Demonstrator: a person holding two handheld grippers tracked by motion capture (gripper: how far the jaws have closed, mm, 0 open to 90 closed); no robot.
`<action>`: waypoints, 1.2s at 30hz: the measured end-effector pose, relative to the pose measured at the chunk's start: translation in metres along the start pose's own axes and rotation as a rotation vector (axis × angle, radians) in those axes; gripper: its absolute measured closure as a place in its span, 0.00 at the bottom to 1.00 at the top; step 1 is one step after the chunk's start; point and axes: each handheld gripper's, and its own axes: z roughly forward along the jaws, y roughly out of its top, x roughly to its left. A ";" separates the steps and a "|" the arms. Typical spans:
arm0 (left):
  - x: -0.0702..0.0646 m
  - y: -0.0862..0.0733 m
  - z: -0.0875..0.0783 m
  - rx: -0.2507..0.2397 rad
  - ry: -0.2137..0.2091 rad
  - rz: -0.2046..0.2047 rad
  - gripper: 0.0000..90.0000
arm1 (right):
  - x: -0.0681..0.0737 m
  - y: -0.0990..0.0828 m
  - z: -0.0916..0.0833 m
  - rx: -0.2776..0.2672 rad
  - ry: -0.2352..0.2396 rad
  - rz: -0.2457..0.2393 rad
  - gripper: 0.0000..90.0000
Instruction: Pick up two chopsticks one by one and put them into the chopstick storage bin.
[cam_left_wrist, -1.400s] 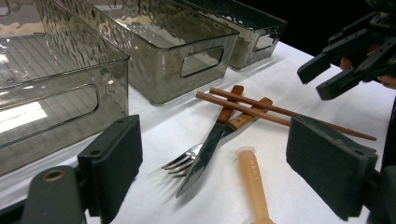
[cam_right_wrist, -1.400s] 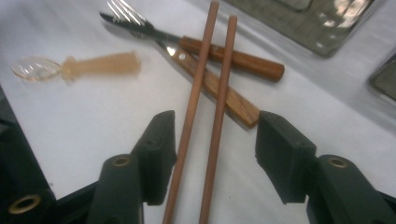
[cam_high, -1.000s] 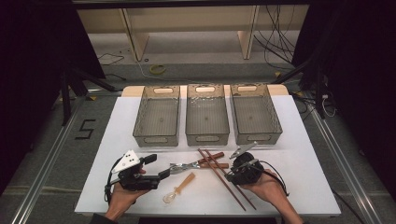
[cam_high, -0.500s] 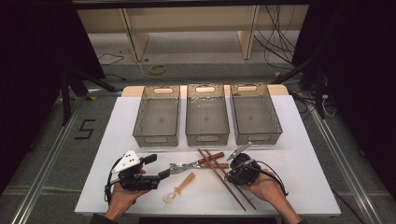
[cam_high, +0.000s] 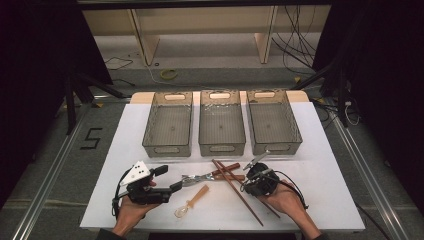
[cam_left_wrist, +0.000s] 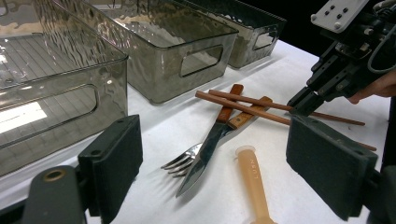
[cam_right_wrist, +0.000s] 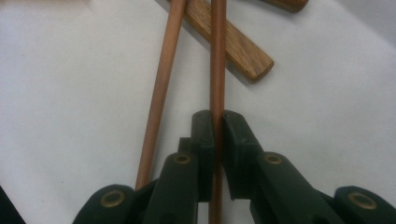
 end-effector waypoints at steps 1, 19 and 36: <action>0.000 0.000 0.000 0.001 -0.001 0.000 0.20 | -0.001 0.000 0.000 -0.001 0.000 0.006 0.93; -0.006 0.011 0.011 0.099 -0.080 0.056 0.20 | 0.013 0.007 -0.037 -0.068 0.005 -0.159 0.94; -0.036 0.057 0.048 0.303 -0.179 0.351 0.21 | 0.046 0.018 -0.043 -0.057 0.049 -0.354 0.94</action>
